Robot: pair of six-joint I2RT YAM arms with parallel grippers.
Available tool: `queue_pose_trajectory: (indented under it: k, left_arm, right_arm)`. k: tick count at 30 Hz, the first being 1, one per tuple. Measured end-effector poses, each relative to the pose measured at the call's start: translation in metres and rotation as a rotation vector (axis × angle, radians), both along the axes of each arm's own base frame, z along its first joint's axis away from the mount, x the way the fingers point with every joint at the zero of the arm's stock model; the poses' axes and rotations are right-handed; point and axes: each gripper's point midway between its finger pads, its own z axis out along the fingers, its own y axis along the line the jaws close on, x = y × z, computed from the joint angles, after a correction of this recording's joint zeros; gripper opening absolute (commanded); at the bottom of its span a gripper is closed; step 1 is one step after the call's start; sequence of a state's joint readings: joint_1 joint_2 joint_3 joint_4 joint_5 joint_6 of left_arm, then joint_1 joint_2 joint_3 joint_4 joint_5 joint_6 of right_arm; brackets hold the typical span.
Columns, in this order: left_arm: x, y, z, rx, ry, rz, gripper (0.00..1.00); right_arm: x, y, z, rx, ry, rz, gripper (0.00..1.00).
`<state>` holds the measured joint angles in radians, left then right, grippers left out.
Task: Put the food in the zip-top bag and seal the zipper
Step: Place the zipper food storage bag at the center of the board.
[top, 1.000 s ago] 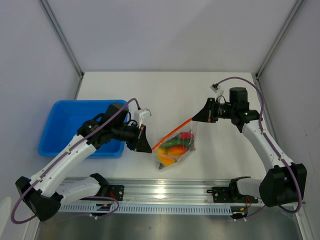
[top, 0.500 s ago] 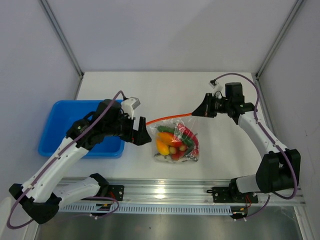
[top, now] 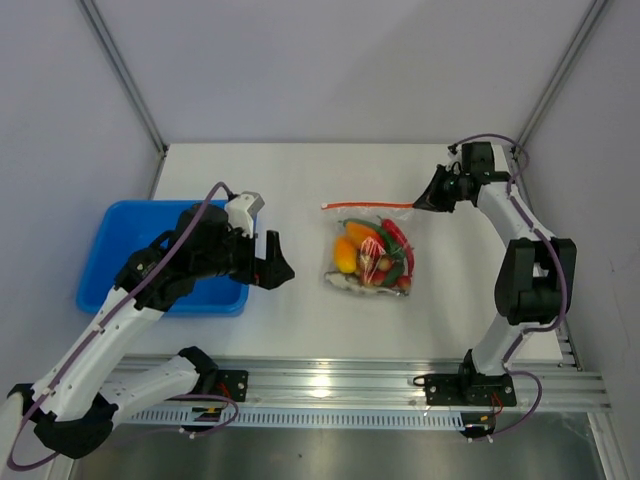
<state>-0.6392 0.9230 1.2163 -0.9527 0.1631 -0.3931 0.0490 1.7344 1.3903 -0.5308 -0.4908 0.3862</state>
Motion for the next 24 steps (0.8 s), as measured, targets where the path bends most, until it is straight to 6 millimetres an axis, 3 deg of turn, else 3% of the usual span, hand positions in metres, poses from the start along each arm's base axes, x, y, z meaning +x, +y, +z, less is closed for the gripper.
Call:
queue_pose_trajectory:
  k: [6, 9, 10, 11, 12, 13, 14, 19, 24]
  left_arm:
    - [-0.006, -0.002, -0.007, -0.013, 0.038, -0.005, 0.99]
    - [-0.008, -0.003, -0.011, -0.017, 0.057, -0.006, 1.00]
    - [-0.009, -0.004, -0.012, -0.019, 0.063, -0.008, 1.00]
    - [-0.009, -0.004, -0.012, -0.022, 0.068, -0.008, 0.99]
    - [-0.010, -0.005, -0.013, -0.025, 0.074, -0.010, 0.99]
    - [-0.010, -0.005, -0.013, -0.029, 0.078, -0.009, 1.00]
    - [-0.011, -0.006, -0.013, -0.032, 0.080, -0.009, 1.00]
    - [-0.011, -0.008, -0.018, -0.042, 0.102, -0.001, 0.99]
    - [-0.016, -0.007, -0.028, -0.053, 0.141, 0.025, 0.99]
  right_arm:
    - [0.034, -0.027, -0.031, -0.126, 0.084, -0.079, 0.10]
    - [0.039, -0.034, -0.044, -0.170, 0.123, -0.102, 0.33]
    - [0.038, -0.036, -0.047, -0.183, 0.137, -0.109, 0.50]
    - [0.037, -0.038, -0.048, -0.193, 0.147, -0.116, 0.57]
    - [0.036, -0.041, -0.048, -0.209, 0.152, -0.122, 0.80]
    - [0.036, -0.042, -0.048, -0.215, 0.157, -0.129, 0.94]
    - [0.036, -0.044, -0.047, -0.226, 0.158, -0.133, 0.99]
    - [0.026, -0.052, -0.042, -0.299, 0.166, -0.147, 0.99]
    - [-0.018, -0.044, -0.018, -0.367, 0.157, -0.141, 0.99]
